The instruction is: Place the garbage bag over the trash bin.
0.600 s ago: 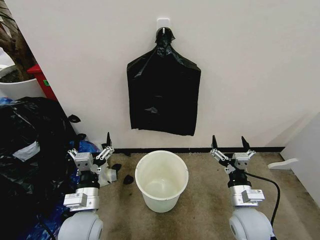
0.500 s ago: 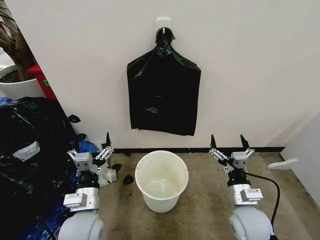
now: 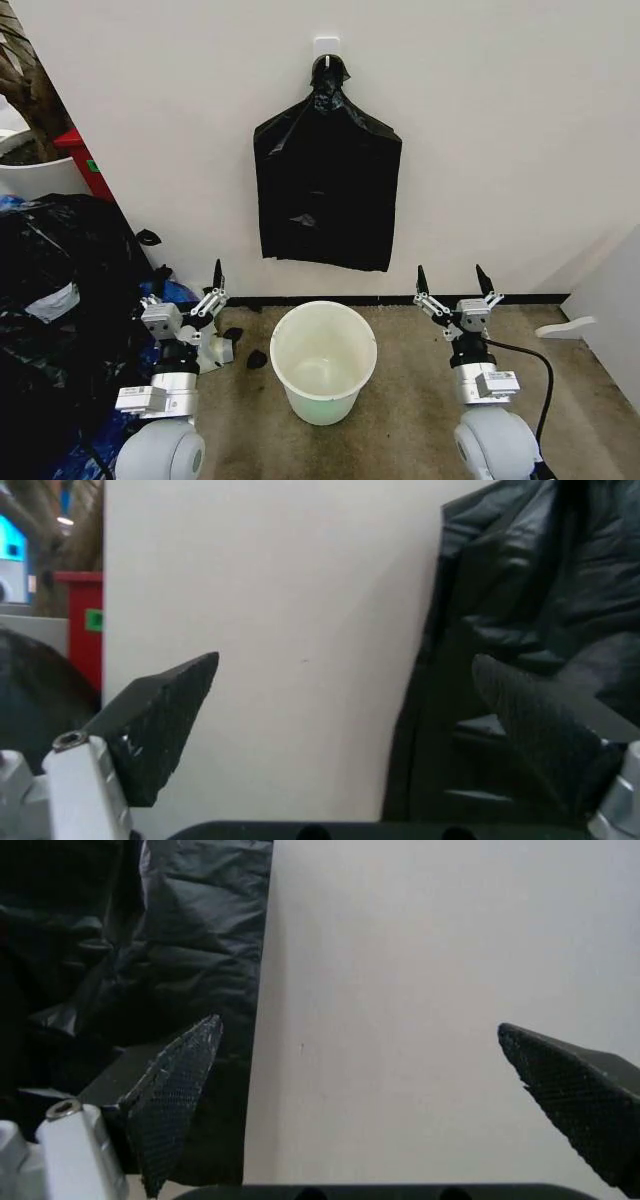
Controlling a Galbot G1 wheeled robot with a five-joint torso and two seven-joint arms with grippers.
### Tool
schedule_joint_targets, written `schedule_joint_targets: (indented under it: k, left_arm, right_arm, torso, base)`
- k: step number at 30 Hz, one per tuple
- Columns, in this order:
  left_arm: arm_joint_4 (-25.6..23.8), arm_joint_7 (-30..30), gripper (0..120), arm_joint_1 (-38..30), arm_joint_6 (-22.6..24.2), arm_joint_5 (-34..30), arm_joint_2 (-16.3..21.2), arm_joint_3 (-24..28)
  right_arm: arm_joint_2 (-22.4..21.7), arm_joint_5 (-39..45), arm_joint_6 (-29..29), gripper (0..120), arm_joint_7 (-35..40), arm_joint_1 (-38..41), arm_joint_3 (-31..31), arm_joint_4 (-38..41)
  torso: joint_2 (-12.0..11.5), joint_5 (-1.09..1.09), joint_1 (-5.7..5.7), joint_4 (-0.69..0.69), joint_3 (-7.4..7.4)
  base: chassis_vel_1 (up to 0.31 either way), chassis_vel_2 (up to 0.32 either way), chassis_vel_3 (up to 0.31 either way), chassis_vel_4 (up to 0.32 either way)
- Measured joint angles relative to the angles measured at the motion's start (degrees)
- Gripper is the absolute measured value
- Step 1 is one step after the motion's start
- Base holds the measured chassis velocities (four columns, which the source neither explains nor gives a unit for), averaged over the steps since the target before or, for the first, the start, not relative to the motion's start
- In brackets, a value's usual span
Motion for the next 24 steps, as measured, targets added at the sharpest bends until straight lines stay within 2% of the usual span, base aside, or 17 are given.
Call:
schedule_joint_targets:
  k: [2, 6, 13, 16, 20, 24]
  left_arm:
    - [-0.35, -4.92, 100, -0.16, 2.95, 1.44, 0.15, 0.76]
    - [-0.61, -6.48, 100, -0.16, 4.46, 1.61, 0.44, 0.84]
    - [0.09, -2.67, 100, -0.25, 1.1, -0.98, 0.37, -0.09]
    - [-0.8, -1.41, 100, -0.75, 0.3, -7.19, -0.23, -0.36]
    - [-1.2, -1.15, 100, -0.71, 0.34, -8.85, -0.12, -0.35]
    - [-0.11, -0.52, 100, -1.08, 0.29, -8.93, 0.05, -0.16]
  right_arm:
    - [-0.07, -0.08, 0.03, 100, -0.01, -0.15, 0.21, 0.05]
    - [-0.07, -0.12, 0.13, 100, 0.0, -0.24, 0.29, 0.02]
    - [-0.95, 2.3, -0.04, 100, 0.24, 0.54, -1.25, 0.31]
    - [-3.6, 6.34, -0.69, 100, 0.41, 2.09, -3.23, 0.31]
    - [-6.35, 11.88, -0.78, 100, -0.31, 5.67, -4.95, -1.07]
    - [-8.16, 20.26, -0.37, 100, -1.21, 14.69, -9.04, -4.07]
  torso:
    - [0.0, -0.01, 0.0, 0.0, 0.0]
    - [0.0, 0.0, 0.0, 0.0, 0.0]
    - [0.0, 0.0, 0.0, 0.0, 0.0]
    - [0.0, 0.0, 0.0, -0.01, 0.0]
    - [0.0, 0.0, 0.0, 0.0, 0.0]
    - [0.0, -0.01, 0.0, 0.02, 0.01]
  base:
    - [0.0, 0.0, 0.0, 0.0]
    - [0.0, 0.0, 0.0, 0.0]
    - [0.0, 0.0, 0.0, 0.0]
    - [0.0, 0.0, 0.0, 0.0]
    - [0.0, 0.0, 0.0, 0.0]
    - [0.0, 0.0, 0.0, 0.0]
